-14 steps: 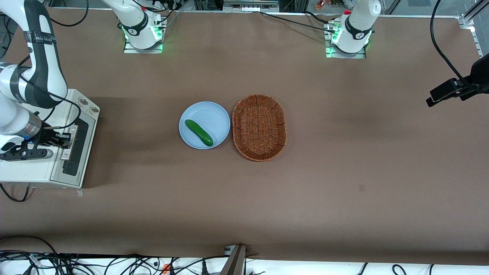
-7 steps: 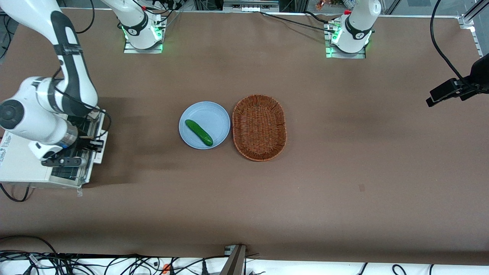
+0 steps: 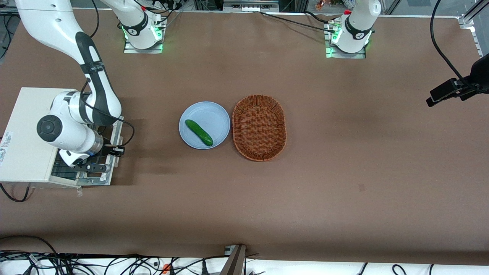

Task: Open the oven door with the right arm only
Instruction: 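Pull the oven door outward and down with the right gripper until flat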

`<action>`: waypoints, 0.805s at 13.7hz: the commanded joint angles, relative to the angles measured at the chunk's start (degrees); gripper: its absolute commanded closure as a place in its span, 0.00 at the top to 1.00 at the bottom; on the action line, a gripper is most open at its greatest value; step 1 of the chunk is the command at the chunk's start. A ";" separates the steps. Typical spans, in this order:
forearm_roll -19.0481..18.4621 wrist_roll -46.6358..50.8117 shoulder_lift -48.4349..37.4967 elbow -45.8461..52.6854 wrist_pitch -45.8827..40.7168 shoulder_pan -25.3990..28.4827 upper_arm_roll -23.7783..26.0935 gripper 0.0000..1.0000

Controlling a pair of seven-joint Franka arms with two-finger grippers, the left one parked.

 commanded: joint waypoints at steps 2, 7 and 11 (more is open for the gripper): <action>3.08 0.80 1.66 -2.38 0.66 0.96 -2.34 0.00; 4.77 9.04 2.36 -1.51 1.73 3.77 -1.73 0.00; 4.69 11.97 -0.79 0.60 -0.81 4.83 -0.93 0.64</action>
